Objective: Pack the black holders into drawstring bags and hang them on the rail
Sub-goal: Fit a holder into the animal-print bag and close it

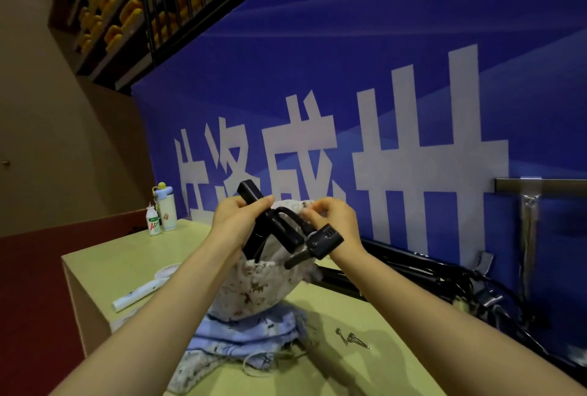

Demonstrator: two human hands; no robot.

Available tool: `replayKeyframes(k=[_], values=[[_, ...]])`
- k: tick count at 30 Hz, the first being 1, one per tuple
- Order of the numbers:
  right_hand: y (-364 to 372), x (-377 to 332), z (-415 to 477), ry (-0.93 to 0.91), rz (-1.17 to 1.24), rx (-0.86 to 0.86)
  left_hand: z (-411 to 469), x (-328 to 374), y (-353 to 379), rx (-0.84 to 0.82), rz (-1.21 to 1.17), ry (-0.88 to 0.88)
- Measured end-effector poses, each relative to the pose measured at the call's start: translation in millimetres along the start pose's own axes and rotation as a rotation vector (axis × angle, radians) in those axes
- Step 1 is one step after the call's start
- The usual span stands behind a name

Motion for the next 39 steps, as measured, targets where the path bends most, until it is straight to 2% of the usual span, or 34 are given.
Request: replayKeyframes(k=[8,17,20,25,29,33,39], values=[[-28,-38,8,-0.006,0.333,-0.001,-10,10,11,-0.002,0.062,0.027],[-62,-109,-10,0.015,0.825,-0.049,-45,71,18,-0.007,0.070,0.167],[-92,-139,-19,-0.040,0.942,-0.036,-61,91,20,-0.018,0.055,0.197],[-140,-188,-44,-0.206,0.926,-0.091,-102,143,40,-0.083,-0.007,0.299],[-189,-214,-68,-0.299,0.882,-0.135,-151,187,78,-0.206,-0.047,0.342],[-253,-212,-95,-0.320,0.713,-0.030,-200,209,133,-0.433,-0.088,0.326],[-342,-188,-135,-0.225,0.424,0.178,-259,202,231,-0.749,-0.233,0.143]])
Point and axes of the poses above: each hand's wrist, its own z-axis towards the middle knuckle, its own y-axis out of the palm, x = y × z, the point moved 4 cm from there along z, towards the middle knuckle, and after that the axes turned 15 degrees about z, right-handed, at the moved point
